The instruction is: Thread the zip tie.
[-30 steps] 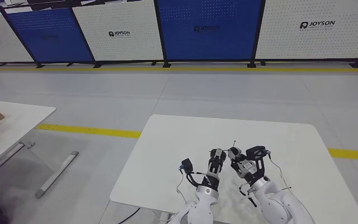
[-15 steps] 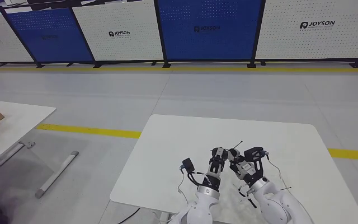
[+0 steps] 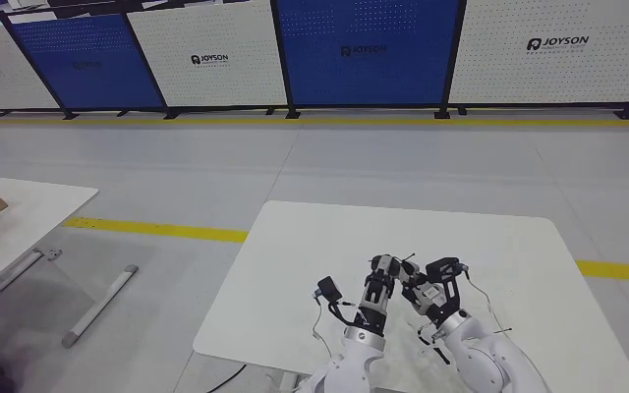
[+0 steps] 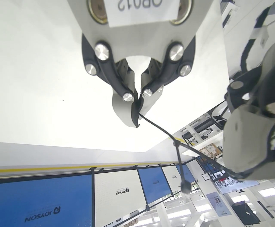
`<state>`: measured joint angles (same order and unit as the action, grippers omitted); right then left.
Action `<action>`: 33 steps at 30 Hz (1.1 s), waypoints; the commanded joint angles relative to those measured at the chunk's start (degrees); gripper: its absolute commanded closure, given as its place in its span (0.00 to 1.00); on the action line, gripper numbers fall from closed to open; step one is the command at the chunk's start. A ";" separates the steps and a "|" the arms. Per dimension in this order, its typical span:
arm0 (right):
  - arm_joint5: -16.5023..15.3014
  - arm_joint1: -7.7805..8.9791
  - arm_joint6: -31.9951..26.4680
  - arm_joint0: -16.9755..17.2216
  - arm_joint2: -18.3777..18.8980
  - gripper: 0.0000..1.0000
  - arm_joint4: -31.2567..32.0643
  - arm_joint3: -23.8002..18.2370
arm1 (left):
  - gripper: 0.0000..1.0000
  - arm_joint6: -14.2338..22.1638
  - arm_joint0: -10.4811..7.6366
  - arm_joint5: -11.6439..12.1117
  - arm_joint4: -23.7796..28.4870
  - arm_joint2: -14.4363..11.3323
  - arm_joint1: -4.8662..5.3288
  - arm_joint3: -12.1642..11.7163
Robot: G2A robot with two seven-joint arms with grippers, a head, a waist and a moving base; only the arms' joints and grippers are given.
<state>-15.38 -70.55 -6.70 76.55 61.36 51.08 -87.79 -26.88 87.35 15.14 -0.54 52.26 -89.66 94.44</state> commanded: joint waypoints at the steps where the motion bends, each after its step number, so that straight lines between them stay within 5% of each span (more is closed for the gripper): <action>1: -0.15 -0.05 -0.03 -0.12 -0.04 1.00 -0.07 0.24 | 1.00 0.11 0.23 0.39 0.10 0.13 0.02 0.44; 27: -2.02 -0.58 0.75 -0.53 0.19 1.00 -0.64 1.73 | 1.00 0.20 1.55 1.42 -0.72 0.40 0.01 1.65; 28: -2.33 -0.56 1.11 -0.43 0.37 0.84 -0.74 1.60 | 1.00 -0.41 1.19 1.03 -0.94 0.50 -0.06 1.19; 29: -2.38 -0.53 1.89 -0.16 0.81 0.00 -1.01 1.29 | 1.00 -1.14 0.70 0.53 -1.04 0.66 -0.15 0.49; 33: -2.46 -0.02 5.34 2.83 3.89 0.00 -1.38 -1.06 | 1.00 -4.16 -1.60 -0.38 0.03 1.38 -0.65 -2.31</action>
<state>-17.85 -70.74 -2.15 78.43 64.27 49.74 -88.18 -30.34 86.29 14.93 -0.98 53.43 -90.19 92.87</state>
